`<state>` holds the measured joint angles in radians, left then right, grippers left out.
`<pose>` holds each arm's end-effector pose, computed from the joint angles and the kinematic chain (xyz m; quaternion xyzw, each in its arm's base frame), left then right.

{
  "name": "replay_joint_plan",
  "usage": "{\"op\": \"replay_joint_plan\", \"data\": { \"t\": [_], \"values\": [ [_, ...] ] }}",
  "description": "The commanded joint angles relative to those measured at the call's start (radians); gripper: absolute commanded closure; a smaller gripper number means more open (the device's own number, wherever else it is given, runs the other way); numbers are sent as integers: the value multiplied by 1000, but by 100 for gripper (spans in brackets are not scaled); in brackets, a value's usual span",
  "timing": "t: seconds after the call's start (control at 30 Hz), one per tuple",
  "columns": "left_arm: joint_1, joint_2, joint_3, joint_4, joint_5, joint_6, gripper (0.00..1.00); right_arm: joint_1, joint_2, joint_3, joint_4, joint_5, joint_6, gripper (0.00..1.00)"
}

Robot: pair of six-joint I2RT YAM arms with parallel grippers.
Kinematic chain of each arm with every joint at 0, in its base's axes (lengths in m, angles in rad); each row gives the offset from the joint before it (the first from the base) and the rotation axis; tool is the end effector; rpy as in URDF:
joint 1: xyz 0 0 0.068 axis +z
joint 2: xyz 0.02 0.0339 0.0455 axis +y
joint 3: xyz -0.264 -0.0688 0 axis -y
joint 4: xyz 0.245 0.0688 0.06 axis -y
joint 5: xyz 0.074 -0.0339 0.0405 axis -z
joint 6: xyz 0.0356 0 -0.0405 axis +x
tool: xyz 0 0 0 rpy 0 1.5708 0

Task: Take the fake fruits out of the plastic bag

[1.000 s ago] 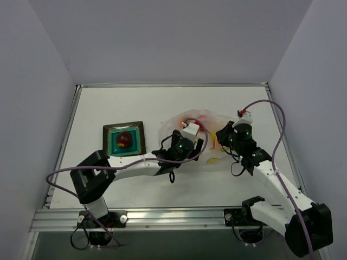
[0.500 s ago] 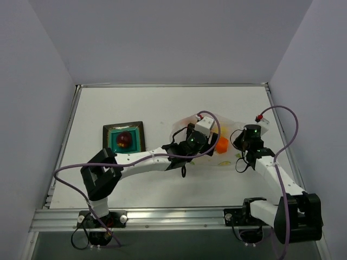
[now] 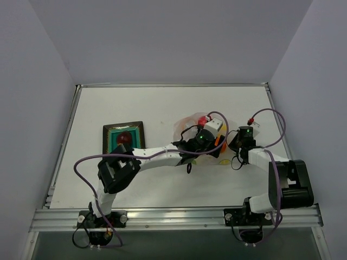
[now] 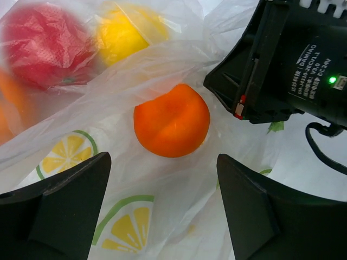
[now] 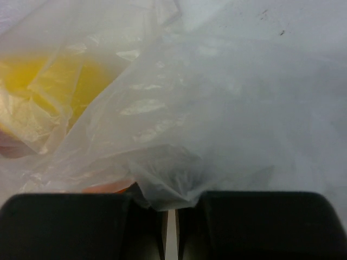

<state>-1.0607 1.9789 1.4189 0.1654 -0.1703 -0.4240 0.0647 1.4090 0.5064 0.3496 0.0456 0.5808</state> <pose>0.2323 -0.4028 0.2346 0.2147 0.8021 -0.3215 0.4552 0.2691 0.0158 0.1614 0.2335 0.8413 0.1356 0.4683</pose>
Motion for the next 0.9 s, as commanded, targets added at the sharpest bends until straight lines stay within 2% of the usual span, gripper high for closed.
{"op": "replay_joint_plan", "data": {
  "t": [0.0, 0.07, 0.17, 0.27, 0.5, 0.7, 0.77, 0.8, 0.83, 0.87],
  "values": [
    [19, -19, 29, 3, 15, -7, 23, -6, 45, 12, 103, -33, 19, 97],
    [30, -15, 25, -3, 17, -9, 22, -6, 61, 4, 132, -79, 16, 97],
    [51, 24, 78, -61, 63, -6, 11, -5, 38, -28, 157, -105, 20, 98],
    [67, 69, 121, -72, 126, 10, 3, -5, -21, -69, 161, -107, 25, 98],
    [68, 150, 201, -119, 104, 30, 6, -5, -140, -129, 167, -138, 33, 99],
    [71, 212, 267, -144, 81, 54, 6, -6, -139, -138, 178, -150, 36, 99],
    [71, 227, 268, -136, 89, 51, 5, -6, -136, -138, 184, -156, 36, 99],
    [71, 227, 265, -129, 86, 48, 1, -6, -134, -138, 187, -156, 37, 99],
    [71, 224, 246, -107, 83, 41, 13, -6, -133, -138, 187, -156, 40, 99],
    [71, 203, 232, -93, 80, 36, 21, -6, -133, -140, 190, -156, 40, 99]
  ]
}}
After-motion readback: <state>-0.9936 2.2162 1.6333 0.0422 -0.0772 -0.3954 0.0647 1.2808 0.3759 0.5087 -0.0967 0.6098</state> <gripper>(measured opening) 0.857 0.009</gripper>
